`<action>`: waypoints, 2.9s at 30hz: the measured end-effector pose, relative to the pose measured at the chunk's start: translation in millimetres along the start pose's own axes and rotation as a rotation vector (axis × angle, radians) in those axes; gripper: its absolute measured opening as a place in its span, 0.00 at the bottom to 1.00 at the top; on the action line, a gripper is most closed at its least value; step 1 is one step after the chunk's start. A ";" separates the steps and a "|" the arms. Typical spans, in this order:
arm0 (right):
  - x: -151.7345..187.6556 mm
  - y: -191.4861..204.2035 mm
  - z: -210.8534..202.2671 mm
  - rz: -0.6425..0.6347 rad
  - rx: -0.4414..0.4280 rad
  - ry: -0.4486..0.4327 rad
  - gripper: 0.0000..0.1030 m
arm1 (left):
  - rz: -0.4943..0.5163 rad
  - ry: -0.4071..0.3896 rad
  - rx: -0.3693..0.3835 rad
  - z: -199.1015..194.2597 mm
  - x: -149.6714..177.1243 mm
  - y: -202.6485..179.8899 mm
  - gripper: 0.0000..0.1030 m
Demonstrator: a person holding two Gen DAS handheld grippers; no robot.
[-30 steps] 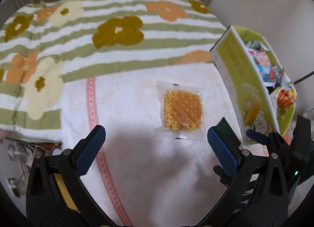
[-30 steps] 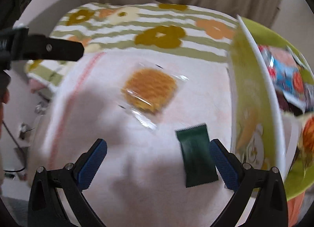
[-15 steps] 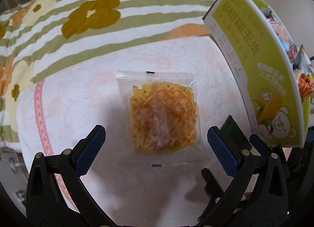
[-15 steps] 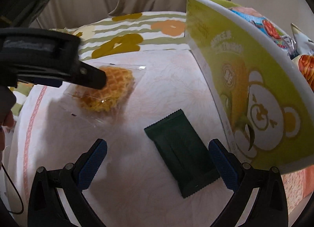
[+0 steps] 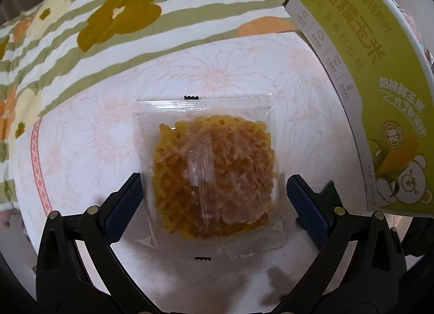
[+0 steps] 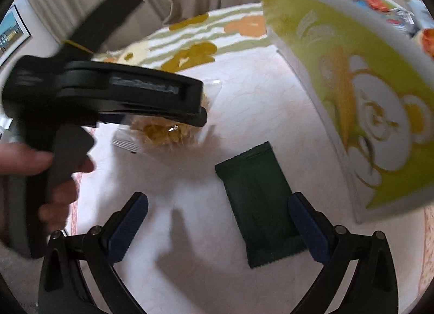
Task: Organize snacks
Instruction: 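Grasp the waffle packet with the left tool while the right tool grasps the dark green bar, then carry both items over the box and open both tools to release them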
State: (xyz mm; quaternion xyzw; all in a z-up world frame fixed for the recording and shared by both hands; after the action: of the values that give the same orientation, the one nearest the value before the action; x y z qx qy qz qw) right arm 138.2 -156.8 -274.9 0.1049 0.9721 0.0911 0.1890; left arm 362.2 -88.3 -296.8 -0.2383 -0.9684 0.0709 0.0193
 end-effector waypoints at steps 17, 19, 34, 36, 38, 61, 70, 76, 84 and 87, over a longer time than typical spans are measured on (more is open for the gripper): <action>-3.1 -8.0 24.2 -0.155 0.101 0.187 0.99 | 0.117 0.005 -0.112 -1.4 3.3 -7.0 0.74; -4.1 -7.8 25.1 -0.155 0.103 0.209 0.99 | 0.121 0.003 -0.093 -3.5 7.9 -4.8 0.73; 5.2 4.9 9.7 -0.231 0.192 0.154 0.41 | -0.044 -0.073 -0.003 -40.9 53.3 38.2 0.72; 6.2 8.0 3.2 -0.236 0.175 0.133 0.41 | -0.054 -0.084 0.001 -46.8 59.4 42.3 0.72; 3.5 14.8 -7.5 -0.252 0.166 0.101 0.41 | -0.064 -0.110 0.008 -58.8 65.4 46.1 0.72; -92.4 -75.8 -215.1 -0.168 -0.041 -0.203 0.41 | -0.011 -0.438 0.034 -214.4 43.7 -87.5 0.72; -132.6 -164.8 -225.3 -0.220 -0.071 -0.173 0.41 | -0.087 -0.391 0.090 -166.6 -2.0 -194.4 0.72; -147.0 -201.5 -219.0 -0.222 -0.110 -0.145 0.41 | -0.105 -0.345 0.042 -144.0 -17.8 -234.0 0.72; -155.2 -222.1 -212.3 -0.201 -0.163 -0.139 0.41 | -0.120 -0.310 -0.032 -131.7 -27.4 -242.4 0.84; -159.7 -224.0 -213.2 -0.209 -0.180 -0.138 0.41 | -0.159 -0.345 -0.018 -137.0 -17.5 -234.3 0.94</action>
State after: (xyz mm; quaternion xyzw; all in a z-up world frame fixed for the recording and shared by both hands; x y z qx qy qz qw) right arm 162.6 -439.6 -73.4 -0.0080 0.9503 0.1505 0.2725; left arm 280.0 -284.2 -127.0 -0.1454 -0.9738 0.1002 -0.1435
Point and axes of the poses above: each gripper's, at about its wrist camera, not at the fingertips, and z roughly the way its jaws point, y to its left, x to its underside, the point moved 1 cm from there along z, roughly the way its jaws point, and after that the axes turned 12 degrees about y, right-handed, at the moved point
